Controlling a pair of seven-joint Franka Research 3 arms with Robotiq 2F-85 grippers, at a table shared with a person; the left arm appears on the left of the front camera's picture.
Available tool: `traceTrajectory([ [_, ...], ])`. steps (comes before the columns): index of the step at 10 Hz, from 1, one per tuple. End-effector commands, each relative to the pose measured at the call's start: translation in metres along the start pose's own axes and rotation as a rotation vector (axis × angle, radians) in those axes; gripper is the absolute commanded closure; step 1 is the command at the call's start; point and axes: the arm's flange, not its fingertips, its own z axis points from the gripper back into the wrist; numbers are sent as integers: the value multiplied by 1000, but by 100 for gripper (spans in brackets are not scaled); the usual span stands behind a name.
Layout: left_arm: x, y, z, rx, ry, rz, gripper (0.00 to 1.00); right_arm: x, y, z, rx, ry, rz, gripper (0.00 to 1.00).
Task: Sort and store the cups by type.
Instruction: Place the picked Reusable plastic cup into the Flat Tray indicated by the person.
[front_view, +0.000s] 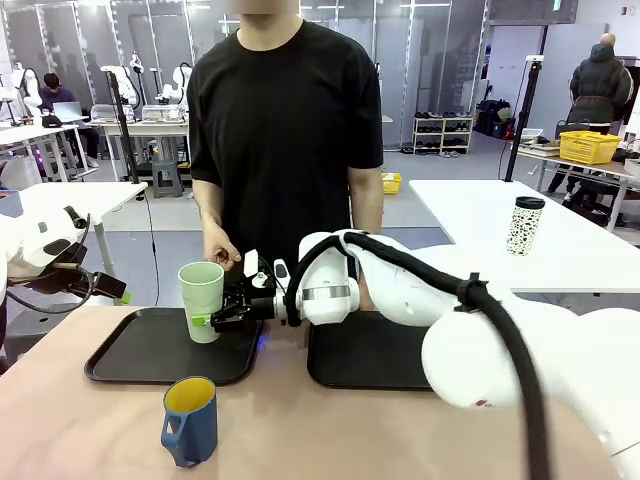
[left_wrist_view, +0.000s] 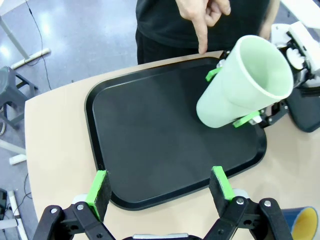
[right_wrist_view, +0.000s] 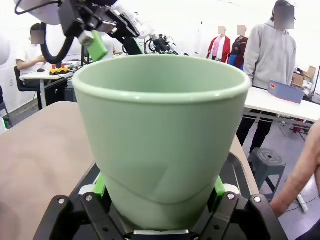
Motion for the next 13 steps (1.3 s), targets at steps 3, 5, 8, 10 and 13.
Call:
traceTrajectory([
  [3, 0, 0, 2, 4, -2, -6, 0, -9, -30, -28, -7, 23, -88, 16],
  [5, 0, 0, 2, 4, -2, -6, 0, -14, -30, -30, -18, 71, -117, 16],
  [8, 0, 0, 2, 4, -2, -6, 0, -22, -24, -29, -4, 122, -128, 16],
  [10, 0, 0, 2, 4, -2, -6, 0, -26, -22, -28, 0, 135, -128, 16],
  [13, 0, 0, 2, 4, -2, -6, 0, -24, -22, -26, 6, 148, -141, 8],
])
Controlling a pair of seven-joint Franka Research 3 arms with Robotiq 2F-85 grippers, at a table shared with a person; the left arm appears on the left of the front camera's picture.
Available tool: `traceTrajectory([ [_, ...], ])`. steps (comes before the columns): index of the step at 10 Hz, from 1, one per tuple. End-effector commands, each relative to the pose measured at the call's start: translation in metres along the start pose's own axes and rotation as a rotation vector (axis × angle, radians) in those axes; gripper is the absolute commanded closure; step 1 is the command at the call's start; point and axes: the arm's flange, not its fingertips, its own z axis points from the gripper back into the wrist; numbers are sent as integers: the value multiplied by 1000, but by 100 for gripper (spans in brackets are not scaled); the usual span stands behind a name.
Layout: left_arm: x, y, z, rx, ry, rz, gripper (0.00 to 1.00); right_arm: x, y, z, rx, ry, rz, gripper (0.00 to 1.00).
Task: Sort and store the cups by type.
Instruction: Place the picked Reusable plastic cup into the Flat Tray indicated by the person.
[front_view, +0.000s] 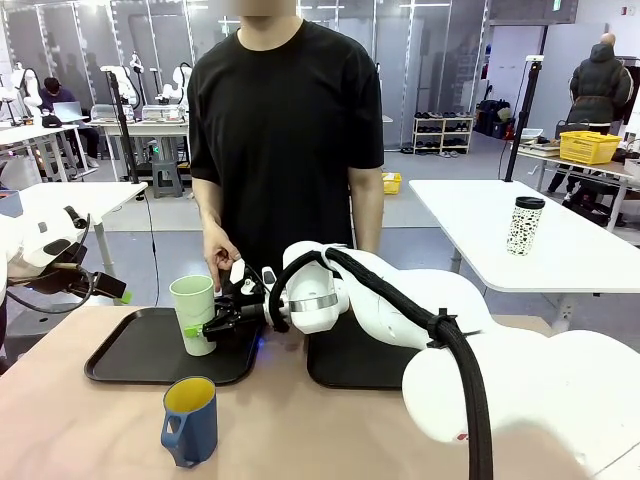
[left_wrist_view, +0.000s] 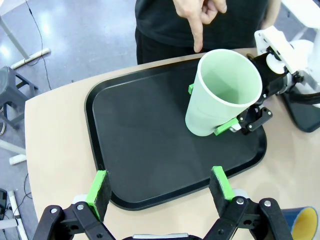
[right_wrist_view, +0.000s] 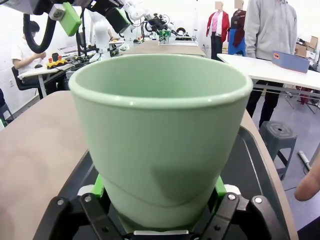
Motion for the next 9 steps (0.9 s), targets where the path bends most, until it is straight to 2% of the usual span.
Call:
traceTrajectory([
  [1, 0, 0, 2, 4, -2, -6, 0, -1, -17, -8, 10, 45, -40, 0],
  [9, 0, 0, 2, 4, -2, -6, 0, -11, -9, 6, 3, 91, -78, 0],
])
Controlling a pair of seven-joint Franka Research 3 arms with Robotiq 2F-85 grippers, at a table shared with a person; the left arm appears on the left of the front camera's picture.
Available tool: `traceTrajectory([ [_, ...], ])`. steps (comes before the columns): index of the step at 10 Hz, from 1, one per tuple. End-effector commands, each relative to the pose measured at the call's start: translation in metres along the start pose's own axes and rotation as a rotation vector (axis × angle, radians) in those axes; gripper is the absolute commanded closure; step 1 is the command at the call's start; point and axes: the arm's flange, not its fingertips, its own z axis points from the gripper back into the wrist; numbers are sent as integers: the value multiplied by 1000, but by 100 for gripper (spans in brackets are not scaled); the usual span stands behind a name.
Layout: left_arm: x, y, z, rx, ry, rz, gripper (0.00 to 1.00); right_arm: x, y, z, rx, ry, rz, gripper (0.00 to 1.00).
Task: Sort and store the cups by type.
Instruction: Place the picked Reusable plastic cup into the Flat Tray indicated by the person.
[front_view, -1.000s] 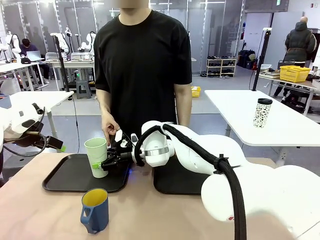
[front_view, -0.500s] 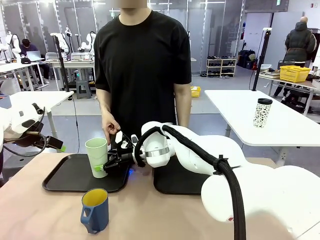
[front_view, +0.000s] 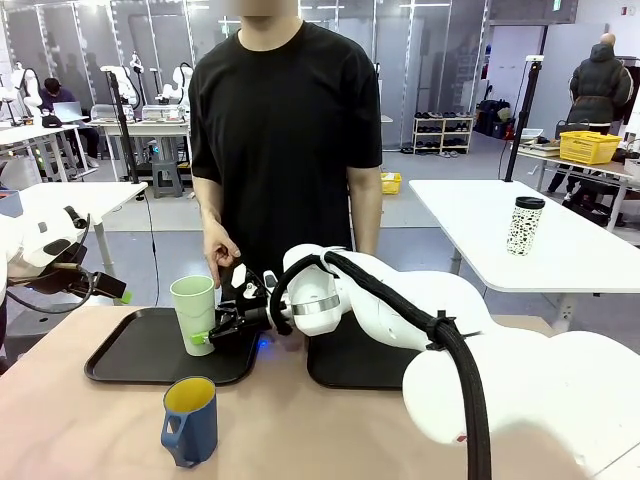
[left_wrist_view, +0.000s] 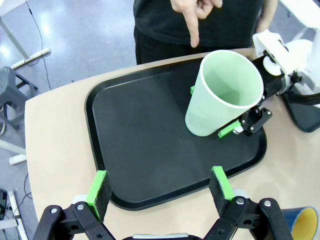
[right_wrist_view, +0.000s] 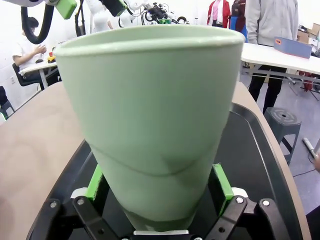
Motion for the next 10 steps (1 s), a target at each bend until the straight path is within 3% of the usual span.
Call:
traceTrajectory([
  [1, 0, 0, 2, 4, -2, -6, 0, 1, -6, 3, -11, 47, -57, 0],
  [10, 0, 0, 2, 4, -2, -6, 0, -3, 34, 58, -72, 58, -73, 0],
])
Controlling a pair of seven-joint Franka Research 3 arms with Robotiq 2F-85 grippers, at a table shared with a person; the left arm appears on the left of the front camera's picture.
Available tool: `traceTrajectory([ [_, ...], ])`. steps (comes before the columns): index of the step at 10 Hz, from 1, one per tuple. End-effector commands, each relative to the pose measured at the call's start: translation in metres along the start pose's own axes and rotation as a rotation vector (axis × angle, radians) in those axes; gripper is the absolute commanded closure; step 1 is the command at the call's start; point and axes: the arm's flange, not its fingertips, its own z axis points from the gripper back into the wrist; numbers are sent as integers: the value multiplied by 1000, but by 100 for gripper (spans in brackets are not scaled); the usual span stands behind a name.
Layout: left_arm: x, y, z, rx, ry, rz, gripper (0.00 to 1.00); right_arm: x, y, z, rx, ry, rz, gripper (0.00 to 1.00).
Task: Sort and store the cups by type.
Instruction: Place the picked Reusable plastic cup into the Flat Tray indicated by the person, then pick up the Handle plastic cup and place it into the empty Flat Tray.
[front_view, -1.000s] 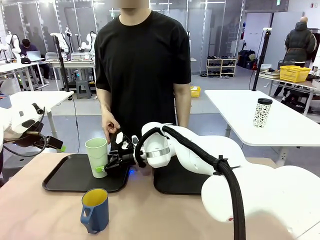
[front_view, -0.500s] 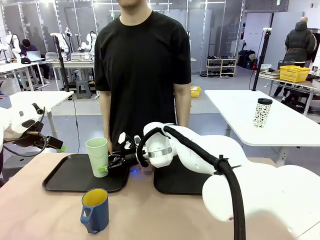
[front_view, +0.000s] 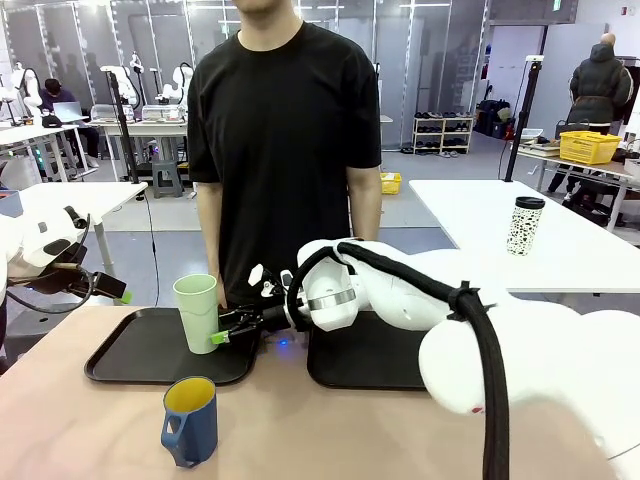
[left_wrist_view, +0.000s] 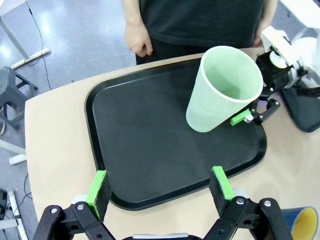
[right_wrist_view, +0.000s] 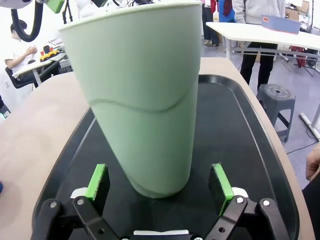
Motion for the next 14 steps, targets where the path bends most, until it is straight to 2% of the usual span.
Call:
traceTrajectory([
  [1, 0, 0, 2, 4, -2, -6, 0, 1, 43, 29, -29, 0, 14, 0],
  [4, 0, 0, 2, 4, -2, -6, 0, 8, 76, 61, -73, 93, 12, 0],
  [7, 0, 0, 2, 4, -2, -6, 0, 13, 94, 81, -95, 115, 40, 0],
  [8, 0, 0, 2, 4, -2, -6, 0, 13, 62, 65, -65, 109, 12, 0],
  [14, 0, 0, 2, 4, -2, -6, 0, 13, 62, 65, -65, 109, 12, 0],
])
